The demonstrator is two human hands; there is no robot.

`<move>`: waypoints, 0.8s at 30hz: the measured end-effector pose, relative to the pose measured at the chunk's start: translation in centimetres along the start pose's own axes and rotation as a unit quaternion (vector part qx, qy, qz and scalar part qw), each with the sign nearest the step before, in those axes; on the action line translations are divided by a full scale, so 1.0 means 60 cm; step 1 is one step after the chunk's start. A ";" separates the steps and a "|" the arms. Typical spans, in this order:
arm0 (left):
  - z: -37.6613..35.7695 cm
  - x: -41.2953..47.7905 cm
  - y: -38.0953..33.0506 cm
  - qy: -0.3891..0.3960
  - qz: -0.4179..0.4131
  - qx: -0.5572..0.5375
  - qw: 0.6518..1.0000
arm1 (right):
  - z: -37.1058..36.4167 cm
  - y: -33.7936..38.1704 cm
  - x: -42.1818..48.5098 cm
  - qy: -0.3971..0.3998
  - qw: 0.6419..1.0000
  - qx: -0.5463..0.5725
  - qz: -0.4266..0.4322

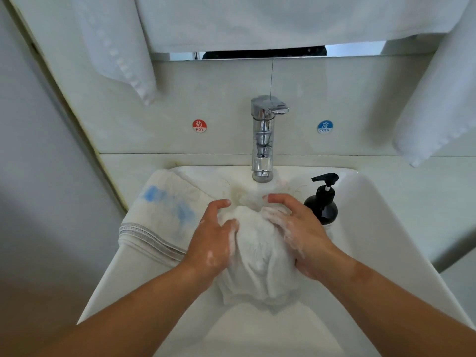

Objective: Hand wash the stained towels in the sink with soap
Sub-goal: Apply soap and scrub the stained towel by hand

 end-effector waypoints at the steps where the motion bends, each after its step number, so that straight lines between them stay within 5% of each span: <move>1: -0.006 -0.011 -0.005 -0.001 -0.041 0.028 0.999 | -0.004 0.001 -0.002 -0.022 0.996 -0.065 0.059; 4: -0.016 -0.029 -0.025 -0.022 -0.127 0.073 0.989 | -0.020 0.002 -0.026 -0.064 0.955 -0.221 0.187; 8: -0.014 -0.008 -0.056 -0.105 -0.100 0.028 0.989 | -0.043 0.021 -0.059 -0.054 0.920 -0.247 0.299; 12: -0.048 -0.070 -0.061 -0.046 -0.195 0.081 0.976 | -0.003 0.027 -0.018 -0.130 0.923 -0.272 0.239; 16: -0.047 -0.047 -0.068 -0.039 -0.201 0.088 0.975 | 0.003 -0.003 -0.016 -0.049 0.925 -0.358 0.120; 20: -0.035 -0.026 -0.062 -0.112 -0.175 0.057 0.977 | -0.020 0.021 -0.037 -0.046 0.928 -0.280 0.240; 24: -0.041 -0.061 -0.051 -0.011 -0.243 0.121 0.962 | 0.005 0.029 -0.016 -0.060 0.940 -0.200 0.270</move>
Point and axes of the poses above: each hand's wrist, its own x-axis towards the middle knuckle, its own z-axis out of the back of the hand, y = z × x, the point moved 2 cm from there along x, towards the middle knuckle, and after that the axes turned 1 degree about -y, right-handed, at the moved point
